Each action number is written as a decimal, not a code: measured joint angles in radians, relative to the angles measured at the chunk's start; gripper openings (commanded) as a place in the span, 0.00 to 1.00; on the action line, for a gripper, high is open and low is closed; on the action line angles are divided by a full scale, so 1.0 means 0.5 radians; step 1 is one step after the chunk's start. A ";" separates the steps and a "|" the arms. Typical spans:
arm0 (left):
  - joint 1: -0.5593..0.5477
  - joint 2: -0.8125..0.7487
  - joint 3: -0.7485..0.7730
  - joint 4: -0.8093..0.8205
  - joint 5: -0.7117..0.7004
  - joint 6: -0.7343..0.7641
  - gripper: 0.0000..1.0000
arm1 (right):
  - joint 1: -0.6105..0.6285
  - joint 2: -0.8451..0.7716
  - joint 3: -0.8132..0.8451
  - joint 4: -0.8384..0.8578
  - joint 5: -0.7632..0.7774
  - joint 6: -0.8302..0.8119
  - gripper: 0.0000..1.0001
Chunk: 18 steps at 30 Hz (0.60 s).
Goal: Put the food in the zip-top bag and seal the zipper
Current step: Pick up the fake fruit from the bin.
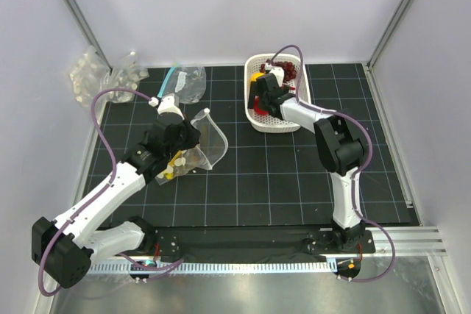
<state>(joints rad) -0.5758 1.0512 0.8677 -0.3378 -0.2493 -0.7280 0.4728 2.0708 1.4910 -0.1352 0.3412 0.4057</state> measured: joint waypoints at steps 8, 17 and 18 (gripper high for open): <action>-0.001 -0.005 0.000 0.009 0.005 0.000 0.00 | -0.027 0.128 0.175 -0.053 0.013 -0.011 0.78; -0.002 -0.005 0.000 0.010 0.014 0.004 0.00 | -0.075 0.166 0.228 -0.061 -0.047 -0.011 0.51; -0.002 -0.005 0.000 0.011 0.014 0.005 0.00 | -0.084 0.166 0.230 -0.061 -0.057 -0.011 0.49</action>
<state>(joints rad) -0.5770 1.0489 0.8677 -0.3325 -0.2424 -0.7258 0.4309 2.1540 1.6058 -0.1658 0.3126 0.4000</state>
